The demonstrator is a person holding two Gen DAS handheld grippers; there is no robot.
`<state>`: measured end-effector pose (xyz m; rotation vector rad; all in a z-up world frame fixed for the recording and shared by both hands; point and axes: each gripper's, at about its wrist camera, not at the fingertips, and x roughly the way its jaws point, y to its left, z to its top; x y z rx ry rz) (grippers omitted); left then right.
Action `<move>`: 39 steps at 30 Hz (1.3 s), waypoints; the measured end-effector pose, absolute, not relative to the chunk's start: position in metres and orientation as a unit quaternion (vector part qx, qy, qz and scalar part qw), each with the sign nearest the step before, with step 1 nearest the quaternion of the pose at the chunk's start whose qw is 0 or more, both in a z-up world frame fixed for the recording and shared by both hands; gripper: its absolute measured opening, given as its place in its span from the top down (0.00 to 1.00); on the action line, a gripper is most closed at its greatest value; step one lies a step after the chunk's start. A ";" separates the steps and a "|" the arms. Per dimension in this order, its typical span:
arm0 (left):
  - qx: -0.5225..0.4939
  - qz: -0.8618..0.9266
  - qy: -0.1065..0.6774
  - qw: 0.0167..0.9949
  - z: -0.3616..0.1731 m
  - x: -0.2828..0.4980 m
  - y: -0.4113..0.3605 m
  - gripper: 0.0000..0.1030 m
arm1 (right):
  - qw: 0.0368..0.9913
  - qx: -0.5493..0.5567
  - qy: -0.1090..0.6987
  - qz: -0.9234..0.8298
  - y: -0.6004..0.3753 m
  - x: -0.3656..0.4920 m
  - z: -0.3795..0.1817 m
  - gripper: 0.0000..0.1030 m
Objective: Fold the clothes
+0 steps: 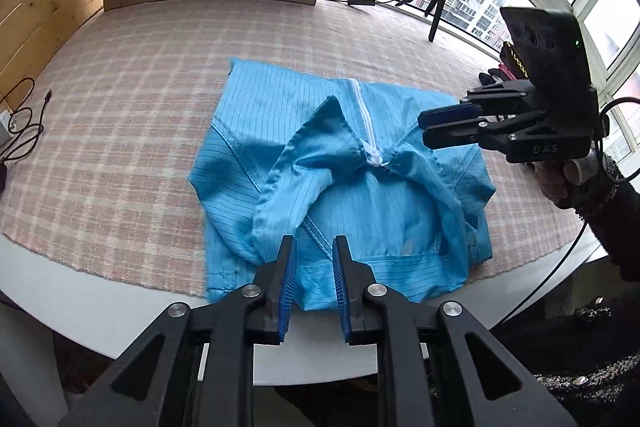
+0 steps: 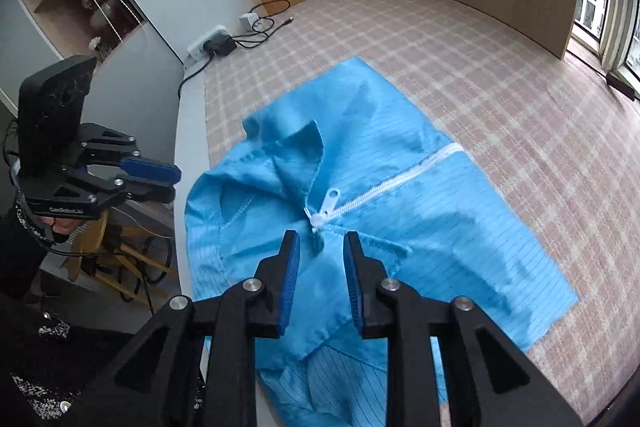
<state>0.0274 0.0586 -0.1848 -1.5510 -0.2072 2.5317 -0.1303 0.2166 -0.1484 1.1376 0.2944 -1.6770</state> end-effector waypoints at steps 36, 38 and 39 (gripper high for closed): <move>-0.500 0.800 0.028 0.329 -0.184 -0.039 0.026 0.88 | 0.322 0.544 0.039 -0.774 0.208 -0.095 -0.185 0.82; -0.522 0.778 0.041 0.347 -0.206 -0.051 0.036 0.85 | 0.298 0.560 0.025 -0.772 0.212 -0.090 -0.201 0.82; -0.541 0.765 0.056 0.345 -0.221 -0.054 0.042 0.85 | 0.295 0.572 0.027 -0.764 0.211 -0.084 -0.210 0.82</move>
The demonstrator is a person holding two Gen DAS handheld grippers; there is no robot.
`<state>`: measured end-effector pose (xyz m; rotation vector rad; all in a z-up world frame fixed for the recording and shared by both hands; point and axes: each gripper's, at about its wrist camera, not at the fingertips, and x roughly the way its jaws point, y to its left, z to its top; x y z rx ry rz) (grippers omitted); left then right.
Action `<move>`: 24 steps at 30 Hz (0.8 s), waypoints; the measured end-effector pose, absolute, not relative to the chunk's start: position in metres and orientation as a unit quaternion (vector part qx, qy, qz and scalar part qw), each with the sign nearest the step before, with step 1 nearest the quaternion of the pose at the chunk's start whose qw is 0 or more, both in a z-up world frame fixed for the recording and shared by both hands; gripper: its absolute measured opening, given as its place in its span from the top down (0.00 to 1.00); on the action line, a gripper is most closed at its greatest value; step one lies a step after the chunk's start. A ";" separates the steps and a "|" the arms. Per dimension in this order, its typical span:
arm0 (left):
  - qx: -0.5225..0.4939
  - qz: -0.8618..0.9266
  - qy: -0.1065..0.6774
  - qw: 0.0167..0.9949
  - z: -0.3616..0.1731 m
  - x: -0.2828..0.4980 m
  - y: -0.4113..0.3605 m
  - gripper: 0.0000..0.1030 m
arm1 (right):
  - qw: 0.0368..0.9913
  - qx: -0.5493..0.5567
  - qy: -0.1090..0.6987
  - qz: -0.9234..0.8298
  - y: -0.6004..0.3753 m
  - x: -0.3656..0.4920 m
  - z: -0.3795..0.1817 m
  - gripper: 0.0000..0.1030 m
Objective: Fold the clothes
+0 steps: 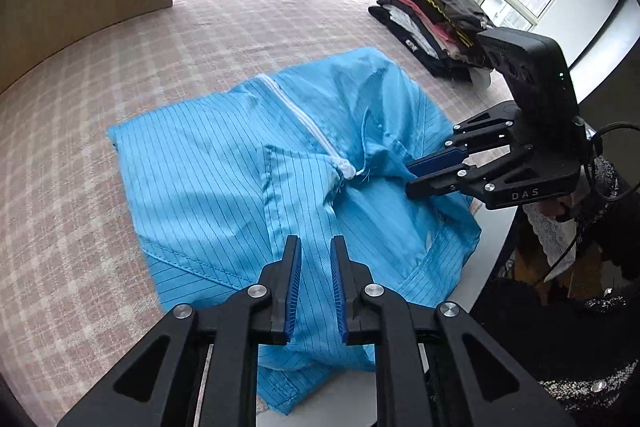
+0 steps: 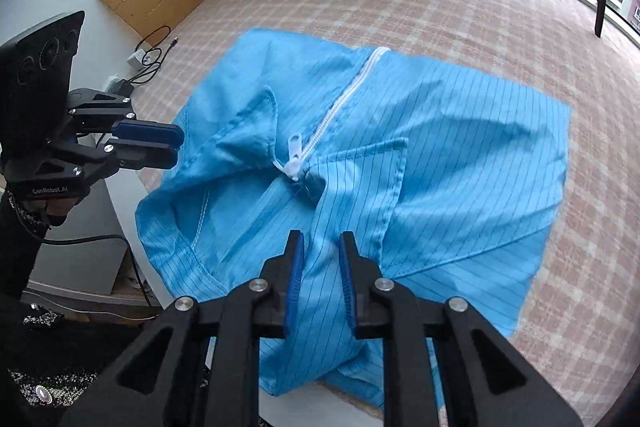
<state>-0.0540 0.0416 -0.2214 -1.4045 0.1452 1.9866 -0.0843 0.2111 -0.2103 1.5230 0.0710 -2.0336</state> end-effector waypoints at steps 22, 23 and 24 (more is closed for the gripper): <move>-0.500 0.841 0.039 0.202 -0.235 -0.167 0.028 0.82 | 0.140 0.470 -0.018 -0.871 0.256 -0.179 -0.212 0.82; -0.502 0.840 0.028 0.202 -0.240 -0.165 0.022 0.81 | 0.135 0.474 -0.028 -0.870 0.261 -0.178 -0.217 0.85; -0.501 0.841 0.021 0.203 -0.242 -0.163 0.017 0.81 | 0.129 0.476 -0.047 -0.869 0.271 -0.177 -0.220 0.85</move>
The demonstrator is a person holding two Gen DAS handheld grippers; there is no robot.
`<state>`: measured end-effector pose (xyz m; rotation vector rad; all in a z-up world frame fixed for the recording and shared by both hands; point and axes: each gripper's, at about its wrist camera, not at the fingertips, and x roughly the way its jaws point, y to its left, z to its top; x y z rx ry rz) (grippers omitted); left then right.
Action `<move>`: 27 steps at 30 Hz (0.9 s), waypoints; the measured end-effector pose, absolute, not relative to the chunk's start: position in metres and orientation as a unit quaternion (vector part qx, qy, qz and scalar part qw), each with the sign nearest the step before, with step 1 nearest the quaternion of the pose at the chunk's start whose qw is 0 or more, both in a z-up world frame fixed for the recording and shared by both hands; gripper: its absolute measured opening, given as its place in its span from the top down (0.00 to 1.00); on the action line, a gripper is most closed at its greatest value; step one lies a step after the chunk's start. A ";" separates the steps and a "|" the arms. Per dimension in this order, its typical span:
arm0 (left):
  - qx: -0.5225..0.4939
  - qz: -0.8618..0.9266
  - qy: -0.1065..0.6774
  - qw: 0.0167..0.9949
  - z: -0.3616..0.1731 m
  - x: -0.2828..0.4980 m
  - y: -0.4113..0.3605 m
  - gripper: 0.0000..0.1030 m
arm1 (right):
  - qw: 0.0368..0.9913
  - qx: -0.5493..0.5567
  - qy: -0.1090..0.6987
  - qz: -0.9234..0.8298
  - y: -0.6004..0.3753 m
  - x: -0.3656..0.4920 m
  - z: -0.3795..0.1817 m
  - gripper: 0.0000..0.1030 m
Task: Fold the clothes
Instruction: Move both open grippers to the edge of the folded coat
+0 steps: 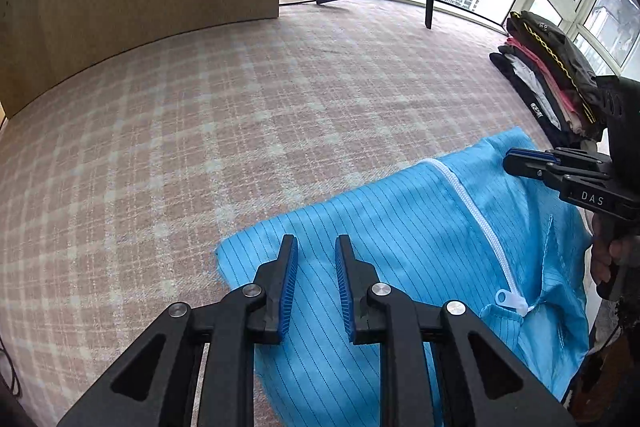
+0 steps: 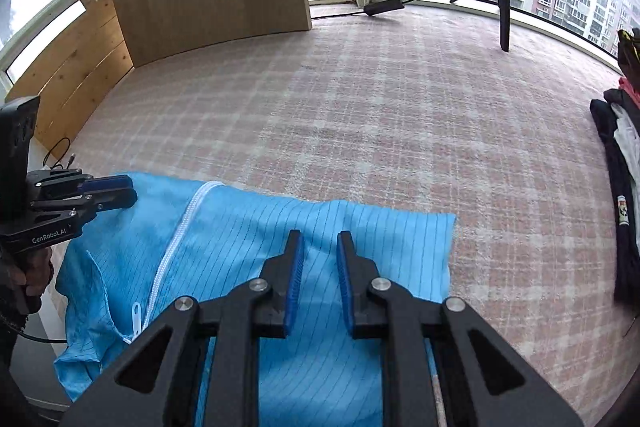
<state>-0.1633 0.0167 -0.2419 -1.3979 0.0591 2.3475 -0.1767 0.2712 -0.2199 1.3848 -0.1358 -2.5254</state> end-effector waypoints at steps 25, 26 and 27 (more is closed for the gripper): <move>-0.517 0.840 -0.015 0.167 -0.237 -0.079 -0.049 0.78 | 0.064 0.526 -0.052 -0.847 0.322 -0.074 -0.226 0.71; -0.516 0.840 -0.026 0.164 -0.232 -0.075 -0.054 0.78 | 0.054 0.521 -0.068 -0.849 0.330 -0.070 -0.222 0.65; -0.514 0.841 -0.037 0.164 -0.226 -0.071 -0.057 0.78 | 0.045 0.515 -0.083 -0.852 0.338 -0.065 -0.218 0.65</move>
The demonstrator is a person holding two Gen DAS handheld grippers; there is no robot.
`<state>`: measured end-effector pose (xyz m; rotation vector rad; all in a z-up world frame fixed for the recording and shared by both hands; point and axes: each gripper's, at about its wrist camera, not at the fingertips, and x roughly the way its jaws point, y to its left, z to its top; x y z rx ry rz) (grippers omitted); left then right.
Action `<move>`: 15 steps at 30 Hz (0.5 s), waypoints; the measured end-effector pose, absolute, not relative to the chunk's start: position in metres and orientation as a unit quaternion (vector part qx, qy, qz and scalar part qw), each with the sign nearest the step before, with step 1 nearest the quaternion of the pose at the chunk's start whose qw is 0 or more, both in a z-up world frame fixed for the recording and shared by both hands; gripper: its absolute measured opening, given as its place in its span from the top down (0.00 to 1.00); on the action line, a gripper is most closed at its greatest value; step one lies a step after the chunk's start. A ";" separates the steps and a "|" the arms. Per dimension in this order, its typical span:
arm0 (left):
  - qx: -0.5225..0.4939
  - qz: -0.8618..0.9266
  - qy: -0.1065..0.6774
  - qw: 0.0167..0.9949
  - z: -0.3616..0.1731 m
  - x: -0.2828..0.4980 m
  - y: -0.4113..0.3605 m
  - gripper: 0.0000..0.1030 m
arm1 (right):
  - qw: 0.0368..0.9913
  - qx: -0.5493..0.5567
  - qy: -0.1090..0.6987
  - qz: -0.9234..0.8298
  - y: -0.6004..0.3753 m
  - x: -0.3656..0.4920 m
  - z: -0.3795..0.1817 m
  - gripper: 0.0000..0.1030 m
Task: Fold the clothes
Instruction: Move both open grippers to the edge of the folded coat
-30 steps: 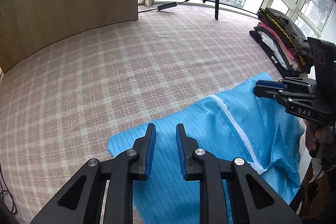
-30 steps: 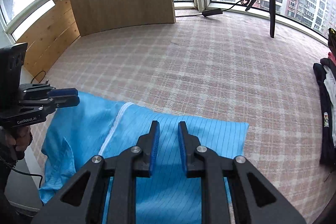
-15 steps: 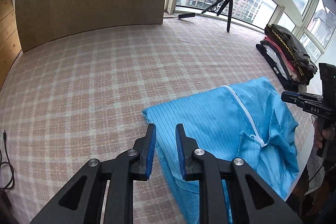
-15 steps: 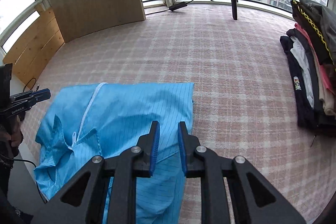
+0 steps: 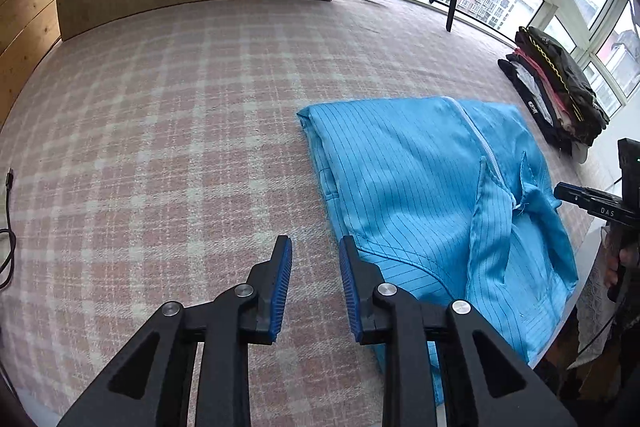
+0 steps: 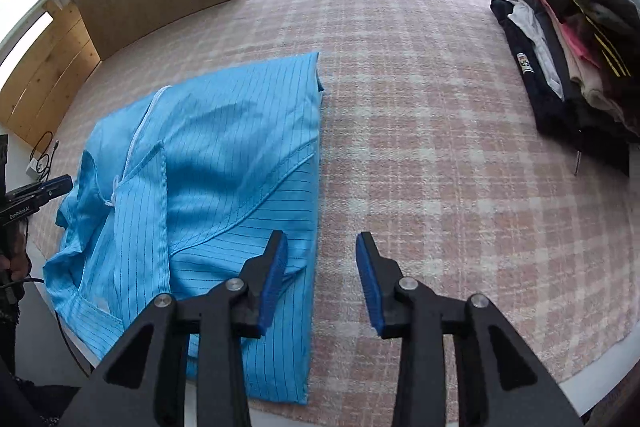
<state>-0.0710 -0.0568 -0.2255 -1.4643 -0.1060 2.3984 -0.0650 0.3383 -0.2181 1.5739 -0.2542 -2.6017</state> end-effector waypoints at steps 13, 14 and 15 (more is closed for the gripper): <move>-0.529 0.816 0.047 0.228 -0.254 -0.047 -0.004 0.77 | 0.110 0.525 -0.040 -0.843 0.288 -0.058 -0.225 0.71; -0.533 0.814 0.049 0.224 -0.252 -0.045 -0.005 0.77 | 0.110 0.536 -0.042 -0.836 0.289 -0.055 -0.235 0.73; -0.537 0.815 0.047 0.213 -0.249 -0.044 -0.008 0.77 | 0.112 0.534 -0.043 -0.837 0.291 -0.051 -0.235 0.73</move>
